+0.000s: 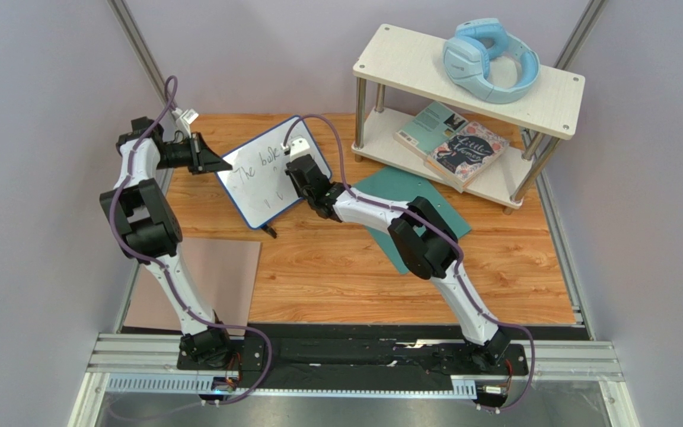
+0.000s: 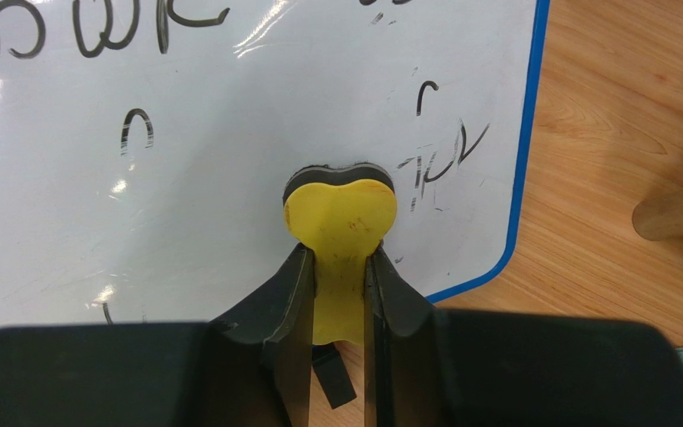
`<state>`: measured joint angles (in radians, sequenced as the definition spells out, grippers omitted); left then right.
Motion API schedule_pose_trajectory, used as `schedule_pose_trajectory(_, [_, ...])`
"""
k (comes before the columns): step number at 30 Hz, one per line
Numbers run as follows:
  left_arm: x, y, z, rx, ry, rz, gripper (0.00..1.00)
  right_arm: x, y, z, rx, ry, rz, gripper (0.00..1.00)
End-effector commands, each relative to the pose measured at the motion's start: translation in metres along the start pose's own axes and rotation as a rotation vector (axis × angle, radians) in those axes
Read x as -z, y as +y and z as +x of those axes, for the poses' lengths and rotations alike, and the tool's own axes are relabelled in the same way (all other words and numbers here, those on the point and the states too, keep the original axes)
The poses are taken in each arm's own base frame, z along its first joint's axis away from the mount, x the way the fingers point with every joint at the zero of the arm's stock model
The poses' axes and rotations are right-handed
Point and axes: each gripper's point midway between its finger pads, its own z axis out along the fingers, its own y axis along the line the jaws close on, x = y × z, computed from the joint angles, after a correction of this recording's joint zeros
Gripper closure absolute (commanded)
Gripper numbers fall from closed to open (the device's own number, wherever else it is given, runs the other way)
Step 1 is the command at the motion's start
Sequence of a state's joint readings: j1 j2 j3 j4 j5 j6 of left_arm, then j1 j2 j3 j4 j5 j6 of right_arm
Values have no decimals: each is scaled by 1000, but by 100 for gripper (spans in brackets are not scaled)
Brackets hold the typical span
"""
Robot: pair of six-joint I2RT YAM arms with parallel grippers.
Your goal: Erase the whiteboard
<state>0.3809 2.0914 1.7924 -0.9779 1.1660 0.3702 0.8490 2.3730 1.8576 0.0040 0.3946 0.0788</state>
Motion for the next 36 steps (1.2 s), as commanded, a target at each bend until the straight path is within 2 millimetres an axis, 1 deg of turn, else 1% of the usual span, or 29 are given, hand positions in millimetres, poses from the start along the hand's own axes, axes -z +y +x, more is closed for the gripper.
schedule_pose_trajectory(1, [10, 17, -15, -151, -13, -79, 100, 17, 69, -15, -6, -72, -188, 100])
schedule_pose_trajectory(2, [11, 16, -16, -154, -13, -79, 100, 18, 76, -17, -8, -81, -203, 100])
schedule_pose_trajectory(3, [11, 15, -15, -154, -13, -77, 100, 22, 87, -16, -3, -86, -225, 100])
schedule_pose_trajectory(5, [11, 14, -13, -151, -10, -71, 100, 25, 99, -22, -8, -107, -255, 100])
schedule_pose_trajectory(7, [11, 13, -12, -148, -9, -68, 100, 27, 112, -17, -13, -91, -280, 100])
schedule_pose_trajectory(10, [10, 14, -12, -144, -9, -67, 100, 34, 126, -18, -36, -90, -309, 100])
schedule_pose_trajectory(12, [9, 14, -13, -135, -12, -61, 100, 38, 136, -15, -44, -83, -328, 100])
schedule_pose_trajectory(18, [10, 13, -17, -125, -20, -59, 100, 44, 157, 2, -75, -49, -369, 100])
schedule_pose_trajectory(19, [10, 14, -17, -125, -20, -59, 100, 44, 160, -2, -77, -58, -371, 100])
schedule_pose_trajectory(20, [10, 13, -16, -125, -18, -57, 100, 43, 160, 0, -65, -58, -368, 100])
schedule_pose_trajectory(21, [10, 13, -16, -123, -18, -57, 100, 44, 165, 1, -61, -57, -377, 100])
schedule_pose_trajectory(22, [9, 13, -16, -121, -17, -56, 100, 42, 164, 1, -58, -57, -372, 100])
schedule_pose_trajectory(23, [10, 12, -16, -122, -18, -54, 100, 42, 165, -6, -62, -71, -370, 100])
schedule_pose_trajectory(24, [9, 13, -16, -119, -18, -54, 100, 40, 165, -5, -52, -71, -363, 100])
schedule_pose_trajectory(25, [9, 13, -16, -119, -18, -54, 100, 36, 157, -5, -46, -71, -319, 100])
schedule_pose_trajectory(26, [9, 13, -16, -116, -17, -53, 100, 34, 153, -13, -42, -90, -292, 100])
schedule_pose_trajectory(27, [9, 14, -15, -111, -17, -54, 100, 33, 148, -15, -29, -99, -260, 100])
schedule_pose_trajectory(28, [9, 12, -15, -115, -18, -50, 100, 30, 139, -19, -24, -111, -222, 100])
schedule_pose_trajectory(29, [9, 13, -15, -113, -17, -51, 100, 30, 138, -22, -18, -117, -220, 100])
schedule_pose_trajectory(30, [9, 13, -14, -112, -17, -52, 100, 29, 135, -29, -16, -134, -220, 100])
schedule_pose_trajectory(32, [9, 13, -13, -112, -14, -52, 100, 31, 136, -43, 4, -173, -224, 100])
schedule_pose_trajectory(33, [10, 13, -13, -112, -14, -54, 100, 32, 136, -60, -12, -202, -230, 100])
schedule_pose_trajectory(34, [9, 13, -13, -113, -11, -54, 100, 31, 141, -60, -9, -198, -254, 100])
schedule_pose_trajectory(35, [9, 14, -12, -111, -10, -54, 100, 32, 143, -68, -17, -212, -265, 100])
schedule_pose_trajectory(36, [9, 13, -12, -115, -8, -54, 100, 35, 146, -88, -34, -247, -278, 100])
